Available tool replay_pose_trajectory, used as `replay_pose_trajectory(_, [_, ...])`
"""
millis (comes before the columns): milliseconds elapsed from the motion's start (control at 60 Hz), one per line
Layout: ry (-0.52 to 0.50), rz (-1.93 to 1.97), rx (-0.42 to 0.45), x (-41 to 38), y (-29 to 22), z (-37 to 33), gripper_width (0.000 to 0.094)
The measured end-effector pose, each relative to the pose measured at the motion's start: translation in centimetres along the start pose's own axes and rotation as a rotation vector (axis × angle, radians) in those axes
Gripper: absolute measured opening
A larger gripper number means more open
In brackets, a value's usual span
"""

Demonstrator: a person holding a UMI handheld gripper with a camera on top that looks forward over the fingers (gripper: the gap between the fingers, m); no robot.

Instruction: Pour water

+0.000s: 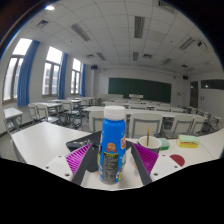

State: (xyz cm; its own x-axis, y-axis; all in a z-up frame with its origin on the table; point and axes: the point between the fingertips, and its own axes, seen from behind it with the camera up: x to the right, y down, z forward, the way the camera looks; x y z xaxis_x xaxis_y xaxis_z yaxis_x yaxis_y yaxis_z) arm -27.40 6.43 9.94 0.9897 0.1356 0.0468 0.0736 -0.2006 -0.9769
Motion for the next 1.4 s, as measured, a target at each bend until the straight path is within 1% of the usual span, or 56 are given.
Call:
replay_pose_trajectory(67, [0.026,0.009,-0.013,-0.4,0.0,2.3,0.0827])
replay_pose_trajectory(83, [0.026,0.011,-0.014,2.2,0.7,1.6,0.0827])
replay_pose_trajectory(133, [0.026,0.01,-0.015,1.2,0.8,3.0,0.0802])
replay_pose_trajectory(150, [0.032,0.005,-0.018,1.9,0.8,2.3,0.0671])
replay_pose_trajectory(167, [0.059,-0.015,-0.012,2.2,1.0,2.8,0.054])
replay_pose_trajectory(183, [0.064,-0.022,0.001,0.8,1.4,4.5,0.0519])
replay_pose_trajectory(200, [0.065,-0.017,0.011,0.8,1.4,4.4,0.0514])
replay_pose_trajectory(233, [0.068,-0.011,0.021,0.8,1.4,4.3,0.0477])
replay_pose_trajectory(283, [0.059,-0.007,0.026,0.0,1.0,4.1,0.0425])
replay_pose_trajectory(400, [0.038,0.018,0.03,0.0,0.9,4.6,0.0352])
replay_pose_trajectory(433, [0.037,0.03,0.035,0.1,0.8,4.6,0.0352])
replay_pose_trajectory(450, [0.038,0.041,0.043,-0.8,0.8,3.5,0.035])
replay_pose_trajectory(550, [0.019,0.197,0.11,1.4,-1.5,3.5,0.0351])
replay_pose_trajectory(583, [-0.002,0.251,0.148,1.5,-3.0,3.4,0.0352])
replay_pose_trajectory(617, [-0.024,0.337,0.186,-0.3,-4.8,2.3,0.035])
replay_pose_trajectory(667, [-0.102,0.489,0.21,-0.3,-5.8,3.2,0.0349])
replay_pose_trajectory(700, [-0.141,0.614,0.204,-1.5,-7.1,2.6,0.035])
replay_pose_trajectory(817, [-0.274,1.075,0.164,-2.2,-8.5,3.7,0.035])
replay_pose_trajectory(917, [-0.408,1.503,0.105,-3.9,-9.5,4.9,0.0348])
replay_pose_trajectory(983, [-0.46,1.641,0.109,-3.6,-10.6,5.6,0.0348])
replay_pose_trajectory(1017, [-0.461,1.699,0.099,-4.2,-11.4,4.9,0.0351])
replay_pose_trajectory(1067, [-0.45,1.761,0.092,-3.7,-10.5,6.0,0.0366])
replay_pose_trajectory(1167, [-0.409,1.917,0.104,-1.3,-10.5,5.6,0.0371])
replay_pose_trajectory(1183, [-0.398,1.927,0.104,-2.9,-10.8,5.2,0.0377])
replay_pose_trajectory(1250, [-0.403,1.958,0.1,-2.5,-10.7,5.1,0.038])
replay_pose_trajectory(1267, [-0.401,1.966,0.094,-2.5,-10.5,5.1,0.038])
replay_pose_trajectory(1283, [-0.409,1.976,0.083,-0.7,-9.7,5.5,0.0381])
replay_pose_trajectory(1317, [-0.393,1.986,0.069,-1.4,-9.5,5.8,0.038])
replay_pose_trajectory(1400, [-0.392,1.992,0.044,-1.6,-9.2,5.5,0.0378])
